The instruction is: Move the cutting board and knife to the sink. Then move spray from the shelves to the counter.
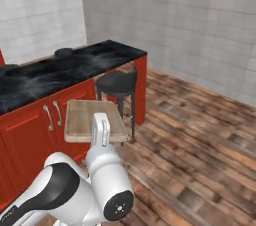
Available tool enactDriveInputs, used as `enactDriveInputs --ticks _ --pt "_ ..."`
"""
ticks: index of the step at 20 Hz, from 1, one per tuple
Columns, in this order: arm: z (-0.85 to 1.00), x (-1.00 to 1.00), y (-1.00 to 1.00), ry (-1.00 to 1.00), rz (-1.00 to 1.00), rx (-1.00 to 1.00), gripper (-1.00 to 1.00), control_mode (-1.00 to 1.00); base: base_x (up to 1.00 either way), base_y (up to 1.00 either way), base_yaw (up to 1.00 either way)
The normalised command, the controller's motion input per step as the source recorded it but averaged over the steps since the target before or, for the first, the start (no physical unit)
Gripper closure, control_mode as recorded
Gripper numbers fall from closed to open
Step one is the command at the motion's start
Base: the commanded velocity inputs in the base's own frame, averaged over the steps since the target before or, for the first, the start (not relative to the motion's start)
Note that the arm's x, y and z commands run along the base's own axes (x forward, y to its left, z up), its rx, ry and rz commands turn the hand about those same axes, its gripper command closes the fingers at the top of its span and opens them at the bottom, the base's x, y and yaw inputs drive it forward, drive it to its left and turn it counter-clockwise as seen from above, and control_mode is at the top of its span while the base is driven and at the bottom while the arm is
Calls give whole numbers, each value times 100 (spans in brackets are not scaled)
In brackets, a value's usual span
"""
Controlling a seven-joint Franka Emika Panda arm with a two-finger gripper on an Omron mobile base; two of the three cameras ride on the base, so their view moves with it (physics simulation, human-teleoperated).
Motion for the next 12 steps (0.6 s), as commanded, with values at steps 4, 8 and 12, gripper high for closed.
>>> enactDriveInputs --ticks 4,8,12 --pt "0 0 0 0 0 0 100 100 43 0 72" --pt "0 0 0 0 0 0 100 100 42 0 72" --pt "0 0 0 0 0 0 100 100 41 0 72"
